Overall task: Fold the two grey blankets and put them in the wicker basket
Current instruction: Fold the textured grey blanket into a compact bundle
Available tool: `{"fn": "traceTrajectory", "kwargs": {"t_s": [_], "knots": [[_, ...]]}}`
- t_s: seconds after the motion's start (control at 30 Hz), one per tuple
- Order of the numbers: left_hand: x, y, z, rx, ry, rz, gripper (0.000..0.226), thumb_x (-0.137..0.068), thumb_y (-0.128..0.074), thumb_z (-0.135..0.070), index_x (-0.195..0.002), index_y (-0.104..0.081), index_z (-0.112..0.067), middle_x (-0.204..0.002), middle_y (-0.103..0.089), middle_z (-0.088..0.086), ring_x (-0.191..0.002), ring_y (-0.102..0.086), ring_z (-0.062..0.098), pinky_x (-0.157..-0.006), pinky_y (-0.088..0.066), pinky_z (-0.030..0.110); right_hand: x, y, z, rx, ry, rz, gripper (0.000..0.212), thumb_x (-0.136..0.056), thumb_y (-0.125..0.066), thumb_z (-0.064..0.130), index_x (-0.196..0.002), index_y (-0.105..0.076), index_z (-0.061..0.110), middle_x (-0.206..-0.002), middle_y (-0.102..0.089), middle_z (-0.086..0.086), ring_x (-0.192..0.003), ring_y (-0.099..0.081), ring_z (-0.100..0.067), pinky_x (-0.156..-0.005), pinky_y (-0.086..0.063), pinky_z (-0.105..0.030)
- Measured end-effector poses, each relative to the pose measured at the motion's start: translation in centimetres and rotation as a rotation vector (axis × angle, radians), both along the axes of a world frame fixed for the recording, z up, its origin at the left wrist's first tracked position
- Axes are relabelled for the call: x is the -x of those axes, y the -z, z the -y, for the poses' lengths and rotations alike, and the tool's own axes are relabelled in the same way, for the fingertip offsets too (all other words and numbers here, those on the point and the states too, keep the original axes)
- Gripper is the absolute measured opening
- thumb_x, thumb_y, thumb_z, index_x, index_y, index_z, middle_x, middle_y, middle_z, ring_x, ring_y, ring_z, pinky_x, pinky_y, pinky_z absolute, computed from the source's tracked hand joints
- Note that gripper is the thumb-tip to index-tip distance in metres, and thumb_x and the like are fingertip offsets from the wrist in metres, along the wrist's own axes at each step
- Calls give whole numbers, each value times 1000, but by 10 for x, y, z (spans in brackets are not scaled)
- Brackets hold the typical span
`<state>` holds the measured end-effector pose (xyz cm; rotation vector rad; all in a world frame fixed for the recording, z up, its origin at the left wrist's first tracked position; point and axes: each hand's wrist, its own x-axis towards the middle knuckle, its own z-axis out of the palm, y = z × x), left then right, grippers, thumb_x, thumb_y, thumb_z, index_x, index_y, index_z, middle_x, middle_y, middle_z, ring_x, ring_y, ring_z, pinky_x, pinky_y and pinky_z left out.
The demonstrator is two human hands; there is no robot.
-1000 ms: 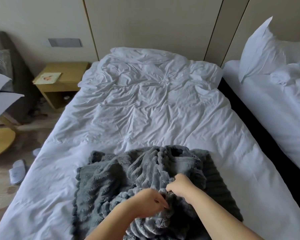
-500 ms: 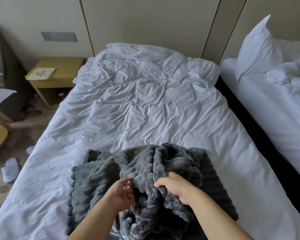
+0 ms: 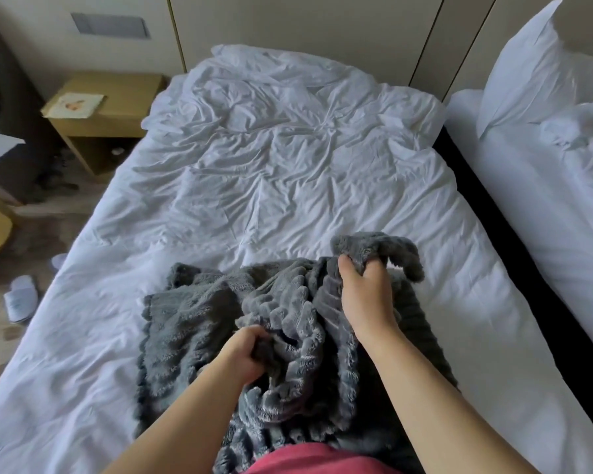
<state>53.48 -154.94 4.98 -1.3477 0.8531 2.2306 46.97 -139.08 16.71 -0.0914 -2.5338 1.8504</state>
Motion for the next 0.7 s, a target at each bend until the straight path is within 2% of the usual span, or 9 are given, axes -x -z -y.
{"fn": "traceTrajectory", "kwargs": {"t_s": [0.07, 0.1, 0.13, 0.2, 0.33, 0.43, 0.57, 0.63, 0.7], "knots": [[1, -13, -2, -21, -51, -153, 16, -80, -44, 0, -92, -55, 1, -79, -59, 17, -72, -58, 31, -88, -49, 45, -8, 4, 9, -96, -125, -28, 6, -91, -57, 24, -85, -59, 24, -74, -59, 19, -67, -53, 5, -67, -41, -13], [1, -20, -2, -10, -46, -256, 24, -76, -48, -2, -95, -61, 2, -84, -65, 17, -75, -62, 31, -90, -50, 44, -11, 12, 13, -154, -216, 35, 12, -90, -59, 27, -100, -61, 23, -89, -61, 16, -82, -56, 1, -77, -41, -16], [0, -29, -2, 15, -20, -360, 28, -73, -52, -5, -95, -66, 3, -86, -70, 18, -77, -67, 30, -84, -53, 41, -16, 21, 15, -187, -305, 136, 27, -89, -60, 31, -114, -60, 22, -101, -61, 12, -95, -57, -4, -83, -41, -20], [-4, -44, -2, 150, 69, -502, 24, -77, -56, -8, -92, -73, -3, -92, -73, 17, -83, -71, 27, -76, -55, 35, -24, 41, 16, -206, -387, 319, 31, -90, -59, 39, -116, -62, 23, -108, -66, 9, -107, -59, -12, -89, -45, -26], [-13, -66, 8, 530, 233, -532, 17, -91, -63, -21, -91, -75, -10, -93, -74, 15, -84, -72, 27, -68, -56, 30, -29, 54, 13, -260, -426, 388, 20, -83, -62, 34, -83, -72, 16, -87, -72, 3, -87, -66, -16, -83, -51, -35], [-17, -79, 14, 542, 226, -516, 19, -88, -65, -15, -97, -68, 1, -88, -73, 18, -78, -71, 28, -63, -57, 31, -23, 42, 19, -130, -385, 392, 18, -71, -62, 26, -66, -56, 10, -68, -58, 3, -68, -58, -20, -66, -44, -32], [-18, -97, 15, 503, 265, -486, 36, -63, -58, -5, -99, -61, -1, -82, -68, 15, -74, -68, 29, -63, -56, 35, -19, 20, 30, 98, -360, 453, 17, -71, -69, 26, -83, -63, 15, -80, -66, 2, -79, -62, -15, -70, -46, -28], [-16, -106, 13, 477, 312, -480, 26, -70, -60, -11, -94, -66, -5, -84, -71, 14, -76, -69, 29, -69, -56, 37, -21, 11, 33, 24, -440, 486, 16, -71, -69, 25, -86, -67, 20, -82, -70, 5, -80, -66, -12, -68, -50, -24], [-15, -115, 8, 512, 384, -447, 21, -86, -63, -25, -88, -72, -6, -85, -74, 14, -79, -71, 29, -72, -58, 35, -23, 1, 32, -58, -545, 524, 10, -72, -64, 20, -78, -69, 14, -70, -69, 6, -68, -66, -10, -57, -48, -19]]}}
